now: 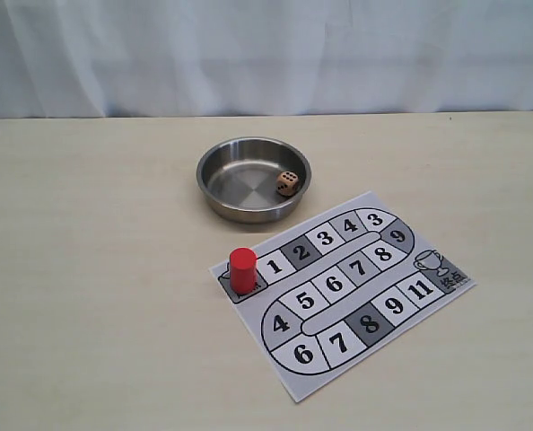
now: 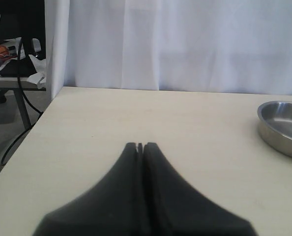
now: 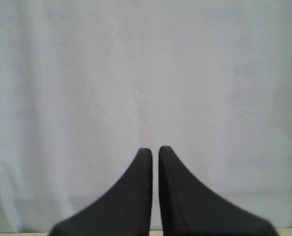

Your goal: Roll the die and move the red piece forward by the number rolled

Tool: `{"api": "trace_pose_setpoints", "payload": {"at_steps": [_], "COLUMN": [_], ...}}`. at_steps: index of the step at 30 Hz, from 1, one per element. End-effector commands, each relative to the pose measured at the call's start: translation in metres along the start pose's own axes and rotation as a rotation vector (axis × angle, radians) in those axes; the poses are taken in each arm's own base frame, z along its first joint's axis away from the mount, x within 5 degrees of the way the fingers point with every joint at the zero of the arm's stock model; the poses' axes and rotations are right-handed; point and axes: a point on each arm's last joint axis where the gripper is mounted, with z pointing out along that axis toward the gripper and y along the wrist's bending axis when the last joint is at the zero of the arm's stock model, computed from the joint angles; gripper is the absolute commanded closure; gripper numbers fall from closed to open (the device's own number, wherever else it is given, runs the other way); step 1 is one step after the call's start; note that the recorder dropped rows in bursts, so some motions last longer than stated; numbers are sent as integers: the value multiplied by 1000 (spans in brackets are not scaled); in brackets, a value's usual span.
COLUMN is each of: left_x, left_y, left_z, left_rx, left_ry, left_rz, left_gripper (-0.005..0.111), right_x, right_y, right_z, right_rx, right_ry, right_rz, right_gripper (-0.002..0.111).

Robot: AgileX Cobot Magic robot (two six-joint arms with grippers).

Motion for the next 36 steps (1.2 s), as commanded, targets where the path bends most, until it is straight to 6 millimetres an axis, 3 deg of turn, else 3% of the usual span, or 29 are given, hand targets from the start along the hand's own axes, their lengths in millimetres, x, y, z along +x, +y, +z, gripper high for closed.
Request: {"api": "trace_pose_setpoints", "payload": {"at_steps": [1,7,19,30,36], "left_x": [0,0,0,0,0], "left_y": [0,0,0,0,0], "left_z": [0,0,0,0,0], "left_rx": [1,1,1,1,1], "left_ry": [-10,-10,-6,-6,-8], "left_rz": [-4,-4,-6,-6,-6], "left_gripper": [107,107,107,107,107], "right_x": [-18,-22,8,26,46], "right_y": [1,0,-2,-2,0], "right_z": [19,54,130,199,235], "right_rx": [5,11,11,-13,-53], "right_ry": [52,140,334,542,719], "right_rz": [-5,-70,-90,-162,-139], "right_gripper": [104,104,103,65,61]}}
